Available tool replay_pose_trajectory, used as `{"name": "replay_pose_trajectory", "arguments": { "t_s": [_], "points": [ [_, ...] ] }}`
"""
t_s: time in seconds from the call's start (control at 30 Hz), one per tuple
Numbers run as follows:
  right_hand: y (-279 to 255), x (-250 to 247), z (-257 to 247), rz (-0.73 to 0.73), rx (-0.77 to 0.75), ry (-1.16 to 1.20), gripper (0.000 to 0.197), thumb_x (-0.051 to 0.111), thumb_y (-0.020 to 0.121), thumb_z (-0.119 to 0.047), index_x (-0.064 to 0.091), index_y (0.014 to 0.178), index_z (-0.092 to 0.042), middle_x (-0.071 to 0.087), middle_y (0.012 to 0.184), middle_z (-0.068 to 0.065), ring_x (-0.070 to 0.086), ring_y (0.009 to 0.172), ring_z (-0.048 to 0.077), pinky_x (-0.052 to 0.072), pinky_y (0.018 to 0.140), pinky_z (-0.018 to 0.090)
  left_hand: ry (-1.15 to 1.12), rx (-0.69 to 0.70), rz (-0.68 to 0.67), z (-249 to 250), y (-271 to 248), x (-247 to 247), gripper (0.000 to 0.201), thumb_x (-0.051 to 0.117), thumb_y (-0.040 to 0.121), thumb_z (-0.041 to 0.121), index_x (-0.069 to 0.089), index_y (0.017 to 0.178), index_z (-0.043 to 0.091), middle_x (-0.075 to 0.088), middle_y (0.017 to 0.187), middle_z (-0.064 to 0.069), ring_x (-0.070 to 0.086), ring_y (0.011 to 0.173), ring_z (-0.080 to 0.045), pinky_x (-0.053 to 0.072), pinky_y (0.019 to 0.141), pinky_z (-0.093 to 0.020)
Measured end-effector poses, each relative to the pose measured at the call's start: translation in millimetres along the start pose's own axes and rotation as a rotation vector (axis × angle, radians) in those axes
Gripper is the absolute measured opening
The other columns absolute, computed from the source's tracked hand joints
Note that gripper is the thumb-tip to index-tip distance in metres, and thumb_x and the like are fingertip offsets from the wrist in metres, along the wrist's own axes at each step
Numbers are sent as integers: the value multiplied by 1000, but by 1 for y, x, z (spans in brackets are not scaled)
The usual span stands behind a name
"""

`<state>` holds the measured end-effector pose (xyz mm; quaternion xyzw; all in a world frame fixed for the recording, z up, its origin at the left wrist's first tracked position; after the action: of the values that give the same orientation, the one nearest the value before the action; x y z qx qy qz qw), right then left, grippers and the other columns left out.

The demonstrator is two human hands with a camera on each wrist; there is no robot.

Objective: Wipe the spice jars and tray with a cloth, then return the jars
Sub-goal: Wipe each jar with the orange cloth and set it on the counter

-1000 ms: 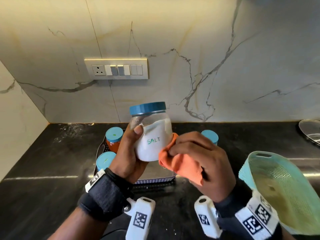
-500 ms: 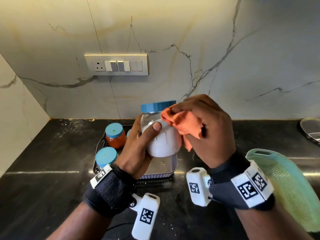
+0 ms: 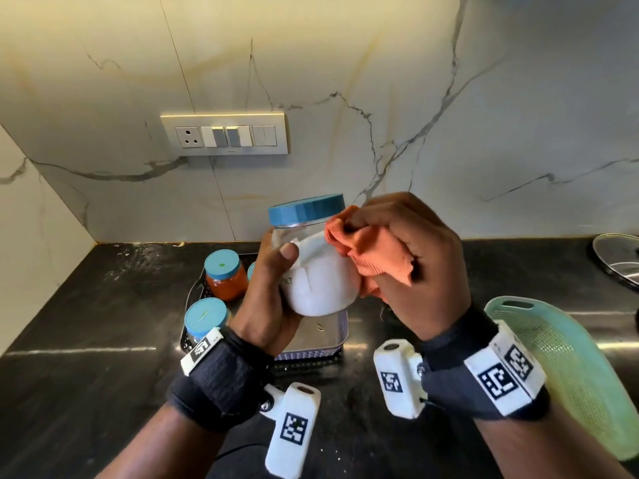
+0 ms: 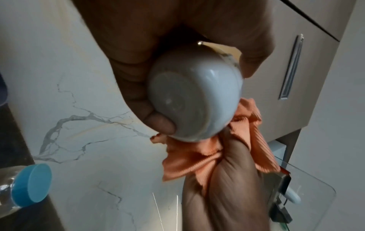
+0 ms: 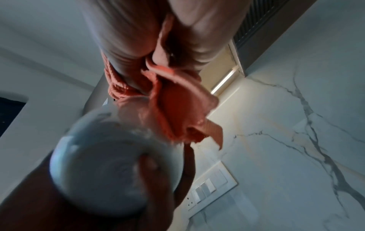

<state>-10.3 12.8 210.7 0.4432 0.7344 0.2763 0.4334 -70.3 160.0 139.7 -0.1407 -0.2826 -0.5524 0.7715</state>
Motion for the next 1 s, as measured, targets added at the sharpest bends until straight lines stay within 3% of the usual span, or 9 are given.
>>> {"name": "replay_pose_trajectory", "arguments": {
  "t_s": [0.1,0.2,0.37,0.47,0.63,0.73,0.8,0.83,1.0],
  "points": [
    [-30,6,-4,-64,1,10,14,79,78,-9,73,89,-4,67,99,5,64,96,15,51,83,26,-56,-15,14,2,2,-6,100,87,52,54,56,134,5,67,123,-23,68,109,-35,58,86,-47],
    [-53,12,0,-89,-17,-35,23,87,75,-6,74,94,-5,68,102,6,66,98,15,54,90,31,-47,-16,1,0,1,-13,106,85,61,52,43,146,4,56,138,-29,55,127,-46,52,99,-54],
    [-51,13,-1,-84,-26,-100,20,80,84,-19,76,99,-7,68,106,6,66,101,20,54,88,33,19,27,-71,1,0,-9,105,93,64,36,39,146,-2,60,132,-26,62,117,-38,56,90,-43],
    [-37,8,-5,-39,-55,-124,19,79,84,-22,75,94,-7,68,103,7,65,98,14,54,86,26,30,52,-75,4,0,-6,100,94,63,34,44,141,-1,65,127,-22,66,113,-33,57,88,-40],
    [0,1,-1,10,-17,-44,19,78,83,-19,75,95,-6,67,100,6,65,96,15,54,81,30,31,76,-26,4,3,-1,105,92,61,44,41,144,3,63,127,-21,65,111,-34,56,87,-48],
    [-27,14,1,-94,5,-27,17,82,79,-14,74,93,-7,66,101,4,64,96,12,53,79,29,-12,67,44,6,6,-10,122,91,53,52,35,147,-3,64,120,-24,68,100,-34,60,72,-42],
    [-49,21,1,-156,1,4,17,77,85,-21,75,95,-7,66,104,4,65,98,13,53,83,29,-7,61,57,7,6,-17,124,90,52,56,35,148,0,57,126,-31,60,110,-44,60,80,-48],
    [-54,23,1,-173,-9,11,20,74,87,-25,75,96,-7,66,105,4,65,100,14,53,86,28,2,50,53,7,5,-18,121,89,51,57,39,146,2,56,128,-32,58,113,-46,57,85,-51],
    [-17,9,5,2,26,91,15,77,83,-16,73,91,-4,66,98,9,66,94,20,54,80,33,54,21,-45,8,1,-8,77,86,55,60,70,118,19,73,112,-11,71,99,-25,59,75,-38]
  ]
}}
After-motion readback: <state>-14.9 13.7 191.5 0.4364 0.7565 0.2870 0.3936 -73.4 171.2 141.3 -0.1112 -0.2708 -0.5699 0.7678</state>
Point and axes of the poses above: each hand's wrist, its own y-axis towards the middle knuckle, its own x-axis out of the palm, z = x × y, the point moved 5 cm from there along y, towards the middle knuckle
